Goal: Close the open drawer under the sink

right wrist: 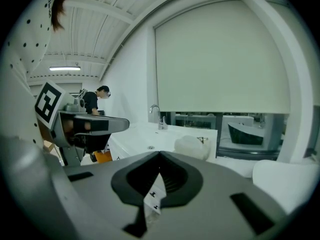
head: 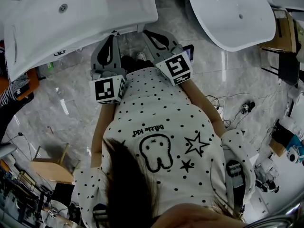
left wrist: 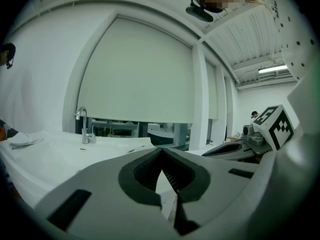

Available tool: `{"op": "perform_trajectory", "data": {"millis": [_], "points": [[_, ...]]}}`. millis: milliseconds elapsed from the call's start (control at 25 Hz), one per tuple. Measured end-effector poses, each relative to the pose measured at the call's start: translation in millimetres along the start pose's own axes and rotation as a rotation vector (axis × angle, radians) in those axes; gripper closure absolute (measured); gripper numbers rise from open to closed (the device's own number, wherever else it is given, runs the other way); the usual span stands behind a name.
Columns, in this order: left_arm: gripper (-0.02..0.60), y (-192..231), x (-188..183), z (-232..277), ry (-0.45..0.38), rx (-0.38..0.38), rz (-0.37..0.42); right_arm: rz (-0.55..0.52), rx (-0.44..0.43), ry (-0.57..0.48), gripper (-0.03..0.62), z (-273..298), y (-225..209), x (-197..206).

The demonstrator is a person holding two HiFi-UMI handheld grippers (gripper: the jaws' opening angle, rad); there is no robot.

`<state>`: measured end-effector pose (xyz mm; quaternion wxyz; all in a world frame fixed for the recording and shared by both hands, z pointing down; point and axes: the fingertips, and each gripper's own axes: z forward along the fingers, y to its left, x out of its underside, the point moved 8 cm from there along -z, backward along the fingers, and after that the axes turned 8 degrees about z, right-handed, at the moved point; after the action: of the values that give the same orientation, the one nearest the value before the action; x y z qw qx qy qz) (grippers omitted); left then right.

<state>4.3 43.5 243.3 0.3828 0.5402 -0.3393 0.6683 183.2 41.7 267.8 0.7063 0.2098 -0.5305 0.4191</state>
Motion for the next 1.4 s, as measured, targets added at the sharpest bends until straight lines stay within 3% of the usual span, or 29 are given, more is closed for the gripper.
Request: {"op": "perform_trajectory", "data": {"millis": [520, 1400], "points": [[0.577, -2, -2, 0, 0.006, 0.04, 0.021, 0.014, 0.006, -0.014, 0.579, -1, 3, -1], [0.577, 23, 8, -11, -0.009, 0.016, -0.015, -0.001, 0.009, 0.004, 0.579, 15, 21, 0]]}}
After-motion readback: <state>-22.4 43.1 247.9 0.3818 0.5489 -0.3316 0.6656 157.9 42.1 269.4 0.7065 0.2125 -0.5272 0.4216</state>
